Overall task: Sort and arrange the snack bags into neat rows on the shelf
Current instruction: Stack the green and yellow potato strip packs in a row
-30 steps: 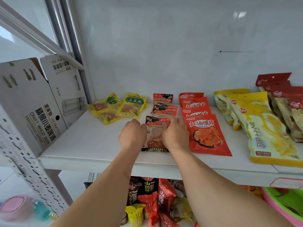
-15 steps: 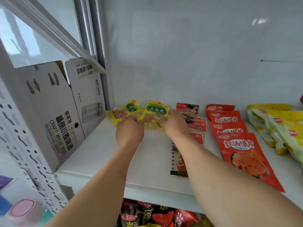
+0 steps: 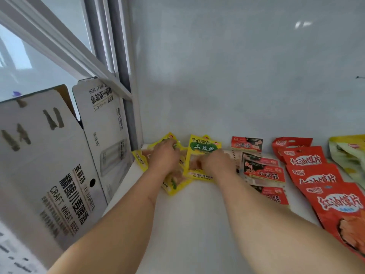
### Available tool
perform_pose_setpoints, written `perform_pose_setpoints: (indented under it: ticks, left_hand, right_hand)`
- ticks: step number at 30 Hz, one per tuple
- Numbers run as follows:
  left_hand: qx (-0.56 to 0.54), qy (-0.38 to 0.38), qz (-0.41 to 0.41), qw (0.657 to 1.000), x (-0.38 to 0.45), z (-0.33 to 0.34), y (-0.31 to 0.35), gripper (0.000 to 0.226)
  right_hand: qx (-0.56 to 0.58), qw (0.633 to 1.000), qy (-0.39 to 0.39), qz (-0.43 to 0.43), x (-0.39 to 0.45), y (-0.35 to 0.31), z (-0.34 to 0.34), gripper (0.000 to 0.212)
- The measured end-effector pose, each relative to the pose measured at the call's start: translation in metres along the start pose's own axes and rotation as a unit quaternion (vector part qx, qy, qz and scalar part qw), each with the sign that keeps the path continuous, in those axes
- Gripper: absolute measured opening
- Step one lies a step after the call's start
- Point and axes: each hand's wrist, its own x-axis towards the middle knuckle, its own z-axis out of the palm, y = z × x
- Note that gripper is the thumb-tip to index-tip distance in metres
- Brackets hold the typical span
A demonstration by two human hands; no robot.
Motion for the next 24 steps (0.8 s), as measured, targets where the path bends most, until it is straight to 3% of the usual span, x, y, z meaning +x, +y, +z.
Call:
perform_pose_setpoints:
  ticks: [4, 10, 15, 20, 24]
  left_hand:
    - [0.083, -0.088, 0.015, 0.993, 0.004, 0.006, -0.004, 0.04]
    - [0.162, -0.072, -0.006, 0.984, -0.002, -0.002, -0.007, 0.029]
    - [0.147, -0.068, -0.046, 0.986, -0.01, -0.021, -0.006, 0.038]
    - [0.154, -0.114, -0.074, 0.979, -0.013, -0.038, -0.01, 0.035]
    - [0.109, -0.088, -0.091, 0.986, -0.008, -0.039, -0.018, 0.03]
  right_hand:
    - [0.016, 1.0, 0.005, 0.022, 0.007, -0.005, 0.003, 0.065]
    - [0.055, 0.998, 0.006, 0.013, 0.014, -0.013, 0.011, 0.062]
    - [0.079, 0.997, -0.015, 0.007, 0.01, -0.019, 0.02, 0.06]
    - [0.089, 0.996, -0.028, 0.0, 0.009, -0.022, 0.023, 0.05]
    - [0.128, 0.991, -0.028, 0.005, 0.013, -0.021, 0.023, 0.022]
